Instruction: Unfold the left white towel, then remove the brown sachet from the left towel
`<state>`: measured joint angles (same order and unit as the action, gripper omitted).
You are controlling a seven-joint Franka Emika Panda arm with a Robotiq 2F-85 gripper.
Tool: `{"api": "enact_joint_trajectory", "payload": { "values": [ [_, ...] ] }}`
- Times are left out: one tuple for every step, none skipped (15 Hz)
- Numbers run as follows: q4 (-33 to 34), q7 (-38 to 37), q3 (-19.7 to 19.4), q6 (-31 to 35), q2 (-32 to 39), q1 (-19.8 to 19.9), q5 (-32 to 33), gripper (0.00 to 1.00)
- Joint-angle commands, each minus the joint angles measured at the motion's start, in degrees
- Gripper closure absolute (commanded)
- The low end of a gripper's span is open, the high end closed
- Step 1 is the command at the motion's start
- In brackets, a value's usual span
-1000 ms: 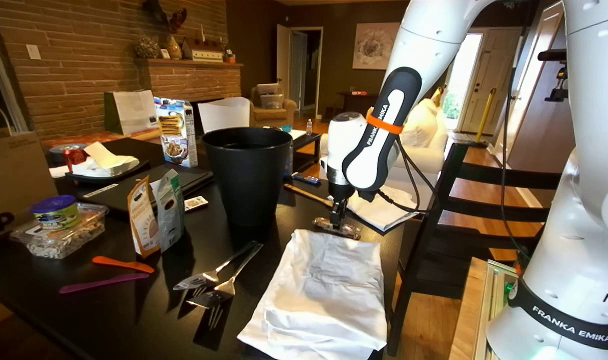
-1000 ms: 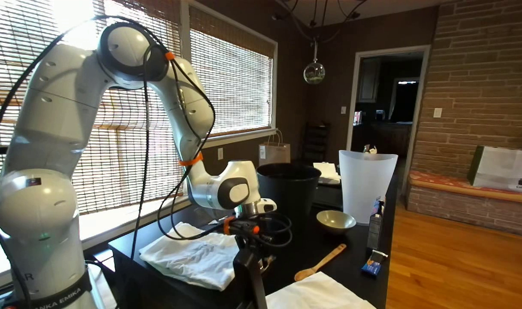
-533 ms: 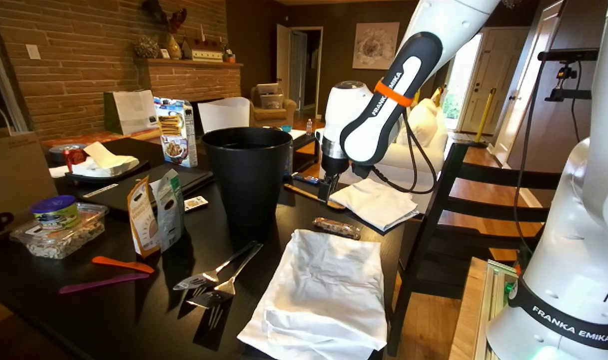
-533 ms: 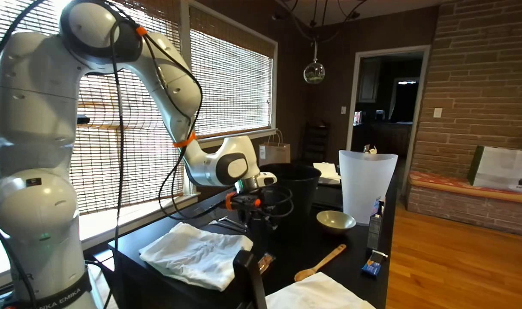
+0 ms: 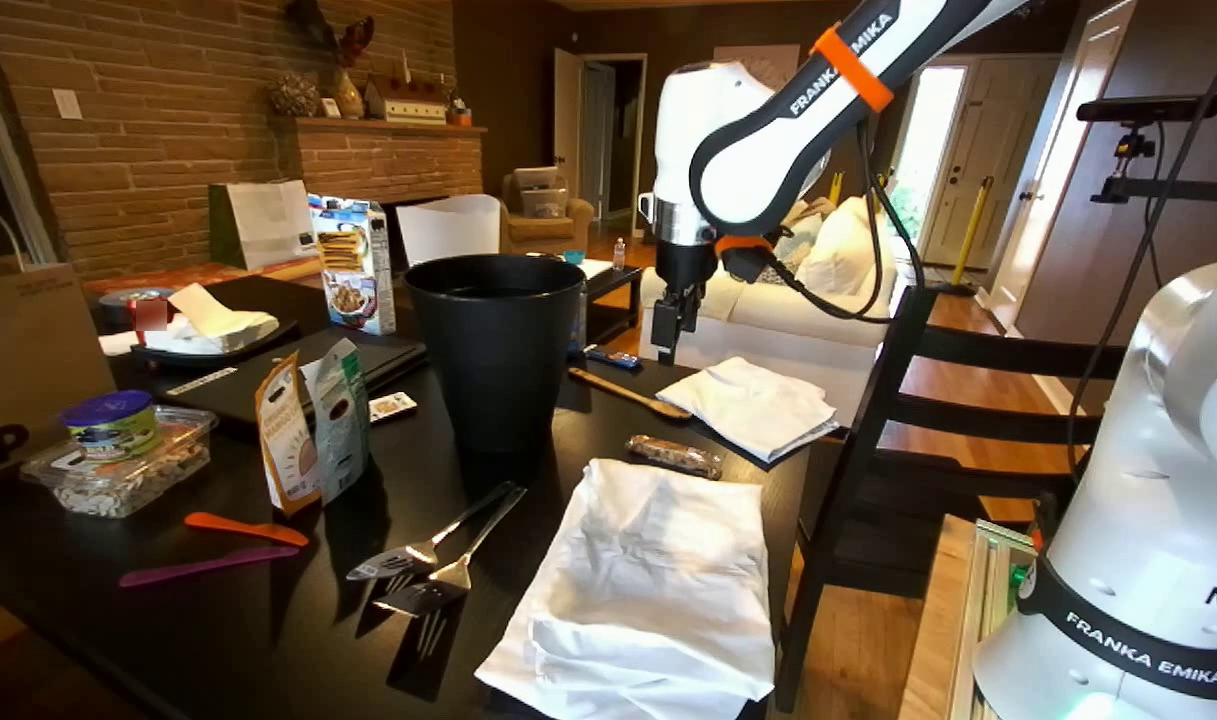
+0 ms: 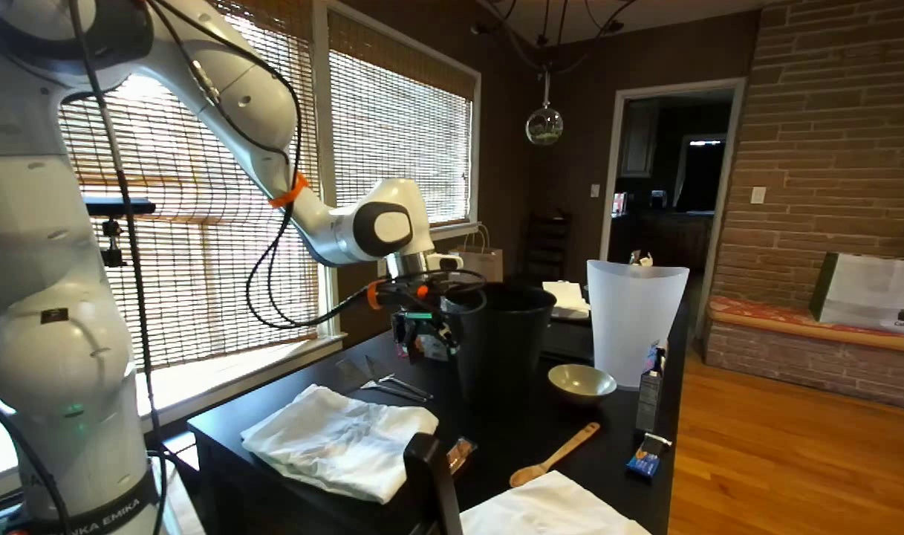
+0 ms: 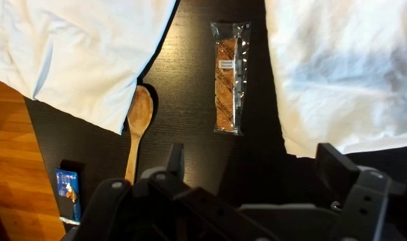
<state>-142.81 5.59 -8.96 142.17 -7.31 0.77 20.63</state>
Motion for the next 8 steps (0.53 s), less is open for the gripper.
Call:
{"api": "enact_joint_trajectory", "payload": {
  "values": [
    [-2.76,-0.18,2.72,-5.53,-7.51,1.07,-3.59,0.0],
    [-3.22,0.56,2.94,-5.86,-8.84,0.89,-4.71,0.0],
    [-0.88,0.35,3.13,-4.32,-4.63,1.53,-2.97,0.0],
    [-1.27,0.35,3.43,-4.96,-5.86,1.46,-3.6,0.0],
    [-1.56,0.36,3.6,-5.34,-6.72,1.42,-3.89,0.0],
    [-1.86,0.37,3.63,-5.43,-7.24,1.42,-3.98,0.0],
    [-2.07,0.38,3.63,-5.43,-7.44,1.43,-4.02,0.0],
    [-2.23,0.38,3.63,-5.43,-7.46,1.44,-4.04,0.0]
  ]
}}
